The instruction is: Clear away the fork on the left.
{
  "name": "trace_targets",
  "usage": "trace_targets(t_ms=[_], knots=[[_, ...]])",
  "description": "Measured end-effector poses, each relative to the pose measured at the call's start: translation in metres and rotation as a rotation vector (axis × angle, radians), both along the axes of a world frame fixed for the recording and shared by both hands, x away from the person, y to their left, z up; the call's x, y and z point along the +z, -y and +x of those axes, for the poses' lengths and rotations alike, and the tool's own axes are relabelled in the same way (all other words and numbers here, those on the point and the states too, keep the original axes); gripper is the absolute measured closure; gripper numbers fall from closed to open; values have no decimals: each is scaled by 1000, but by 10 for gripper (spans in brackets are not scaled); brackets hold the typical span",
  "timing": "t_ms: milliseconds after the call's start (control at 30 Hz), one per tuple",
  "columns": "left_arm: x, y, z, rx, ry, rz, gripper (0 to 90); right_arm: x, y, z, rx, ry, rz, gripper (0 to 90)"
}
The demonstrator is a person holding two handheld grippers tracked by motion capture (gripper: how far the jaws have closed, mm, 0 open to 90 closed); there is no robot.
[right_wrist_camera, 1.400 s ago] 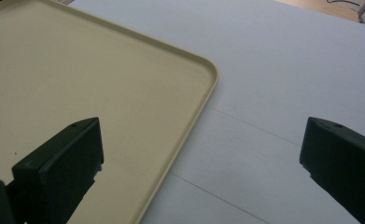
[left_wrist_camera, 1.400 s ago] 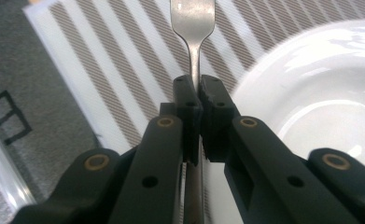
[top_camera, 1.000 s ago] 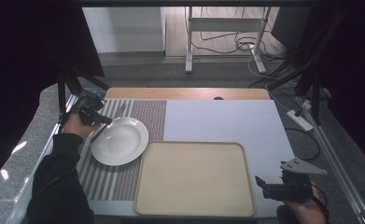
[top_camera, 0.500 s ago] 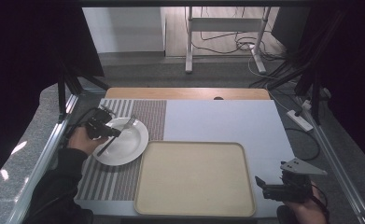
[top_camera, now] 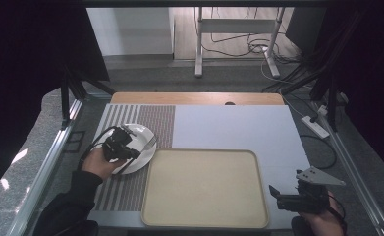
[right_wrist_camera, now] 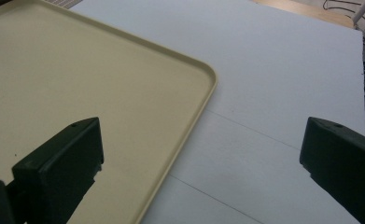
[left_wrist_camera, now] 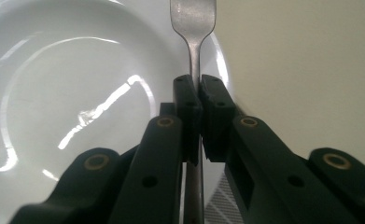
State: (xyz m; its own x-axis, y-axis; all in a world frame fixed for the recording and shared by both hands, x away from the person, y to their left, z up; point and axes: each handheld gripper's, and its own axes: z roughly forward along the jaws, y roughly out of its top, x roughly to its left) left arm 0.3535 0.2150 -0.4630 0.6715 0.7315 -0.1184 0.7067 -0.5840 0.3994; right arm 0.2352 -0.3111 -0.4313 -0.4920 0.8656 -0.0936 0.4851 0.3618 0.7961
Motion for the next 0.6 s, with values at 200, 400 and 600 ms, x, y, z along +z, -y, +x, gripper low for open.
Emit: trace_targets(t_ms=[200, 400, 600], knots=[[0, 19, -14, -25, -5, -9, 855, 0, -1, 0, 4, 2, -9, 2], [-4, 39, -24, -36, -35, -32, 855, 0, -1, 0, 7, 0, -8, 2], [-10, 69, -34, -78, -65, -18, 855, 0, -2, 0, 12, 1, -15, 2]])
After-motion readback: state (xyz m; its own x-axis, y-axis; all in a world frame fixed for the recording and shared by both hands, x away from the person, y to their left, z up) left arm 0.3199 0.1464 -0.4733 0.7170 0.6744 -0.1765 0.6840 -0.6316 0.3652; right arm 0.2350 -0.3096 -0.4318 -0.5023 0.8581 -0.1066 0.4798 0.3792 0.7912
